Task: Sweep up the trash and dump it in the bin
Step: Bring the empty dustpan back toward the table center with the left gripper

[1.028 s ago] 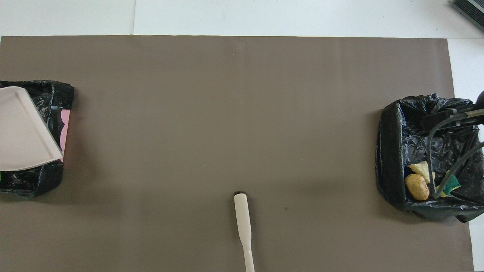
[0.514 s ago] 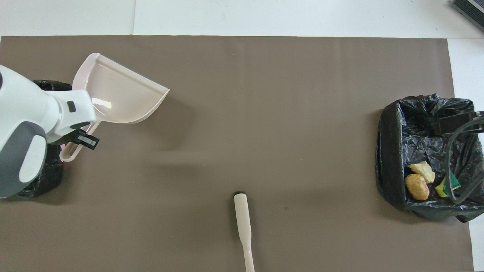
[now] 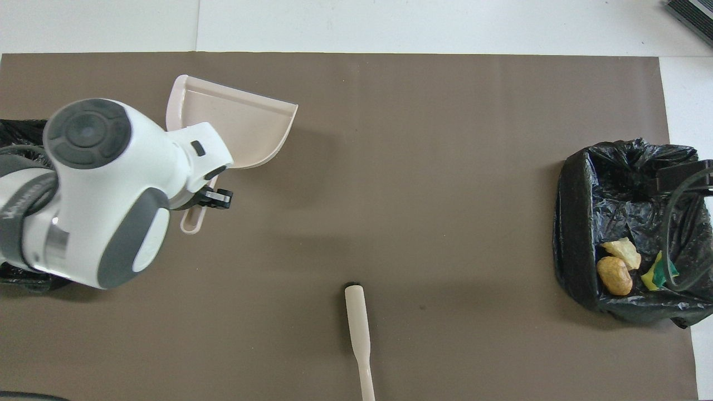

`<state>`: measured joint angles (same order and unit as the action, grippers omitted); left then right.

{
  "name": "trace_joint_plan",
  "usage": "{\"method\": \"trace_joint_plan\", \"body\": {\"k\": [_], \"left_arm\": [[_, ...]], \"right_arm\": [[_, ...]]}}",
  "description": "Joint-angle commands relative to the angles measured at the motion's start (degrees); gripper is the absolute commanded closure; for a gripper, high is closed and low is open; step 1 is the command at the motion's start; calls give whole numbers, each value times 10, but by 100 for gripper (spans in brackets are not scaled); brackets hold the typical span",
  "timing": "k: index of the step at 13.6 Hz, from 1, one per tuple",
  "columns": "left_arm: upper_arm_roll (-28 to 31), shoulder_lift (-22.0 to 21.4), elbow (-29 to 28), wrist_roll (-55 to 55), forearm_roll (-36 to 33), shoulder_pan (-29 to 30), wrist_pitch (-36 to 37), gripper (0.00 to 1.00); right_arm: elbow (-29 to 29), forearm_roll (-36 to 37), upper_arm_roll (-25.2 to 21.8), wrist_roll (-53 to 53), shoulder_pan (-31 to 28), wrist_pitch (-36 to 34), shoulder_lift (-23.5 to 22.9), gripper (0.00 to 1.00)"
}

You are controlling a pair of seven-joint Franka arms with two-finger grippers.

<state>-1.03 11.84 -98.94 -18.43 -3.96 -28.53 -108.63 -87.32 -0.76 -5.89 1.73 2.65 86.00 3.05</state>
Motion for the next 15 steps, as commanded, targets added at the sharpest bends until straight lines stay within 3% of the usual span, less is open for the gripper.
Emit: {"method": "trace_joint_plan", "body": {"k": [1,7,9,15], "left_arm": [[14,73,69,-70,23,-49,-22,100],[13,122,110,-86,57,-77,-47,100],[14,163,122,-113,53,-97,-62,100],[13,170,124,-110,48,-94,-79,100]], "right_arm": [[-14,-8,-4,13,3,1,13,0],[-19,8,-4,9,3,7,14,0],[-20,23,-4,7,3,17,14,0],[-26,19,-3,11,4,19,13,0]]}}
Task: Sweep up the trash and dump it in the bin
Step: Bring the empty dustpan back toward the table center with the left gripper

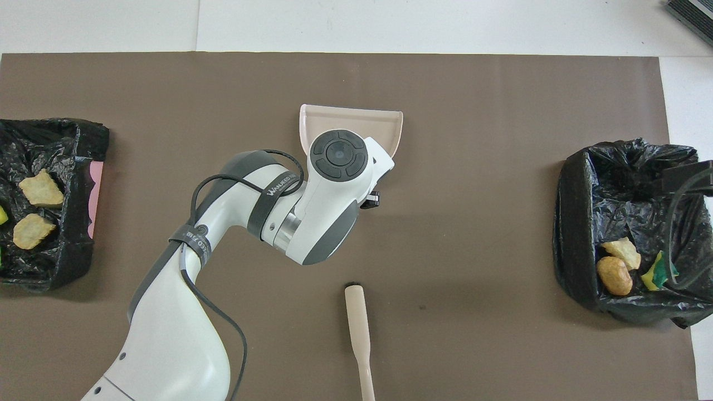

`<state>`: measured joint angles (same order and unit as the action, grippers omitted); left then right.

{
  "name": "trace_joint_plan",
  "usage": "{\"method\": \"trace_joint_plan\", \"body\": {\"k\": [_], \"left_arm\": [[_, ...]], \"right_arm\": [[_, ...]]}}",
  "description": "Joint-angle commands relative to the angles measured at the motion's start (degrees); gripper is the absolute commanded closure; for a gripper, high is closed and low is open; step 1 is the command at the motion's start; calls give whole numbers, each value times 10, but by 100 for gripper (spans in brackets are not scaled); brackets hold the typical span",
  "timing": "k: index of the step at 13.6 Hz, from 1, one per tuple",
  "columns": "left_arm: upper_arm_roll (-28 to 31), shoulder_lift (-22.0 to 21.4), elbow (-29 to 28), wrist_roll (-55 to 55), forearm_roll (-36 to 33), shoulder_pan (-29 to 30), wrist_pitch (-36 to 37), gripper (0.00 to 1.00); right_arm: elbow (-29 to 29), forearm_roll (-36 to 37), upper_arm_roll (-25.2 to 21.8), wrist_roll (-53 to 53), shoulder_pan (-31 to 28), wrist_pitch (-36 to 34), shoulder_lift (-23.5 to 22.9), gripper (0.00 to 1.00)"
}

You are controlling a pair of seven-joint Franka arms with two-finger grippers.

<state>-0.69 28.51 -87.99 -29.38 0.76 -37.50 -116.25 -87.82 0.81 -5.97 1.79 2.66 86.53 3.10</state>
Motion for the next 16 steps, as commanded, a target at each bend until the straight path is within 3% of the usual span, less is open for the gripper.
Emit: {"method": "trace_joint_plan", "body": {"k": [1,3,5,6,8,10,12,13,16], "left_arm": [[10,2,7,8,2,-8,-3,100],[10,0,-2,13,4,-9,-2,99],[10,-7,-18,13,4,-11,-2,91],[10,-7,-17,13,3,-11,1,83],[10,-7,-15,13,1,-11,1,49],[11,-17,-14,13,1,-10,3,33],[14,-56,-28,21,1,-5,15,17],[17,-80,-48,32,1,-4,23,3],[21,-177,-122,74,-24,26,40,0]], "right_arm": [[-22,2,-2,9,3,14,13,0],[-24,2,-2,10,4,14,13,0],[-20,2,-2,10,4,9,11,0],[-20,2,-2,10,3,8,11,0],[-19,1,-2,9,4,8,11,0],[-19,0,0,9,4,8,11,0],[-19,-1,1,9,4,8,11,0],[-19,-1,1,9,4,8,11,0],[-19,-1,1,9,4,8,11,0]]}}
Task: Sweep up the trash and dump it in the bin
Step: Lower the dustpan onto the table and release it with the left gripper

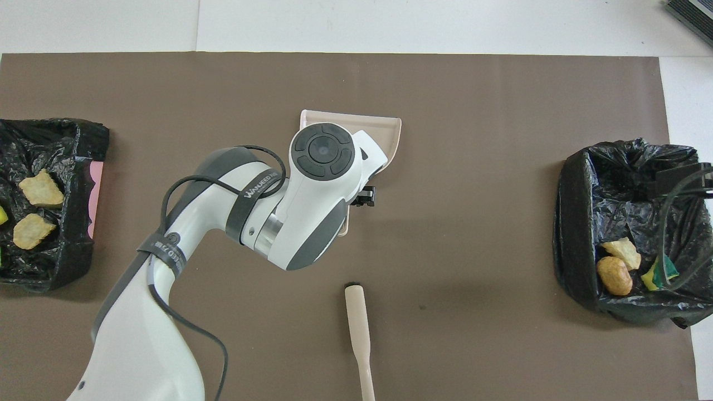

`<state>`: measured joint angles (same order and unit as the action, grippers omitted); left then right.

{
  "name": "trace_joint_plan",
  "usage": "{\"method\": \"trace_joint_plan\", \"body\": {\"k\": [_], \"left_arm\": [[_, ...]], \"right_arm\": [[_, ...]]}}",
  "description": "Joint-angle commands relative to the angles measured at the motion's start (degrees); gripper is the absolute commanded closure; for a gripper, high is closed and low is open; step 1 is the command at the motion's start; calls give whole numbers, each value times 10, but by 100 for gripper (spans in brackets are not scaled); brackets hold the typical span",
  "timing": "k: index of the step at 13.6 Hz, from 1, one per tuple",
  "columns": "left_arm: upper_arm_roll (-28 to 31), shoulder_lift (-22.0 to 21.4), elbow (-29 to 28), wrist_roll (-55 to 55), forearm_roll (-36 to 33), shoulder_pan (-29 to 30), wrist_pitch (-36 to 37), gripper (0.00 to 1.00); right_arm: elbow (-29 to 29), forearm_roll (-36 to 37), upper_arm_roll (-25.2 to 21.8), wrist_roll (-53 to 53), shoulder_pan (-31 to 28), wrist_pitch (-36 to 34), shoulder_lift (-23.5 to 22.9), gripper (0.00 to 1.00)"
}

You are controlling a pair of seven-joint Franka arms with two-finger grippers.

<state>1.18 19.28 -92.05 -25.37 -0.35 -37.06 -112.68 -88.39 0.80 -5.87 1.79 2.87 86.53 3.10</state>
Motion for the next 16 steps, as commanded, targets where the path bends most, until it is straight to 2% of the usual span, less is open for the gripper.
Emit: {"method": "trace_joint_plan", "body": {"k": [1,3,8,11,14,16], "left_arm": [[2,-118,-102,67,-13,43,6,0],[2,-180,-124,134,-13,89,48,0],[4,-255,-103,254,-13,217,124,0],[7,-254,-21,346,-7,294,201,0],[7,-239,35,384,12,336,257,0],[8,-215,91,386,16,343,299,0]], "right_arm": [[-13,-1,0,9,2,8,11,0],[-13,-1,0,9,2,8,11,0],[-13,-1,0,9,2,8,11,0],[-13,-1,0,9,2,8,11,0],[-13,-1,0,9,2,8,11,0],[-13,-1,0,9,2,8,11,0]]}}
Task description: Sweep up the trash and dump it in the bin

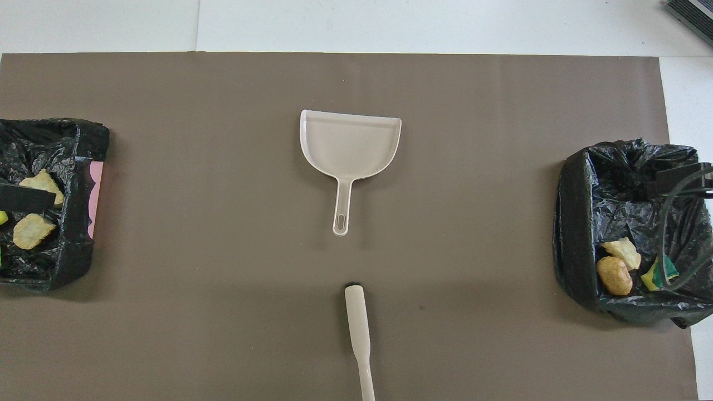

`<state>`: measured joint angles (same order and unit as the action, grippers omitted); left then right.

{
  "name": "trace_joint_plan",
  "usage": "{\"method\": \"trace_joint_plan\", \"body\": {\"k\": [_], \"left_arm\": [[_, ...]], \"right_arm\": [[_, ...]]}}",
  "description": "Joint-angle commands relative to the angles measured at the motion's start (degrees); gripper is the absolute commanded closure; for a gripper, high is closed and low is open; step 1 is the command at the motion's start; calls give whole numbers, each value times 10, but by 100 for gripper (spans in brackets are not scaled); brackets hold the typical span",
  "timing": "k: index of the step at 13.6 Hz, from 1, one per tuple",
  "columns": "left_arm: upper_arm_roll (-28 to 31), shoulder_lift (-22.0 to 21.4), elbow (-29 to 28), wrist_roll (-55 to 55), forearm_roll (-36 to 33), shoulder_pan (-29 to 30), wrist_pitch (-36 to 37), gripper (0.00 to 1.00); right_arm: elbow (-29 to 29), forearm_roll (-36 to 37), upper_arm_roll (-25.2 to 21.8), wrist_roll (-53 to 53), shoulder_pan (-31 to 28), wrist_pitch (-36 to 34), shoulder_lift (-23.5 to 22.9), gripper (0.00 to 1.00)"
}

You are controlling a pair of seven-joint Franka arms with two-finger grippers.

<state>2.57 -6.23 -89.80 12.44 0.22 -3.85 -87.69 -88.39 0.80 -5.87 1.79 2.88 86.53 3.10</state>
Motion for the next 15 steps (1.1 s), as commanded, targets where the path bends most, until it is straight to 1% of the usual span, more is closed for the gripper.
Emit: {"method": "trace_joint_plan", "body": {"k": [1,4,10,15], "left_arm": [[-5,48,87,13,10,10,71,0],[-10,33,78,19,8,10,73,0],[-18,32,77,7,3,1,74,0],[-24,32,77,-34,3,-5,75,0]], "right_arm": [[-13,-1,0,9,2,8,11,0],[-13,-1,0,9,2,8,11,0],[-13,-1,0,9,2,8,11,0],[-13,0,0,9,2,8,11,0]]}}
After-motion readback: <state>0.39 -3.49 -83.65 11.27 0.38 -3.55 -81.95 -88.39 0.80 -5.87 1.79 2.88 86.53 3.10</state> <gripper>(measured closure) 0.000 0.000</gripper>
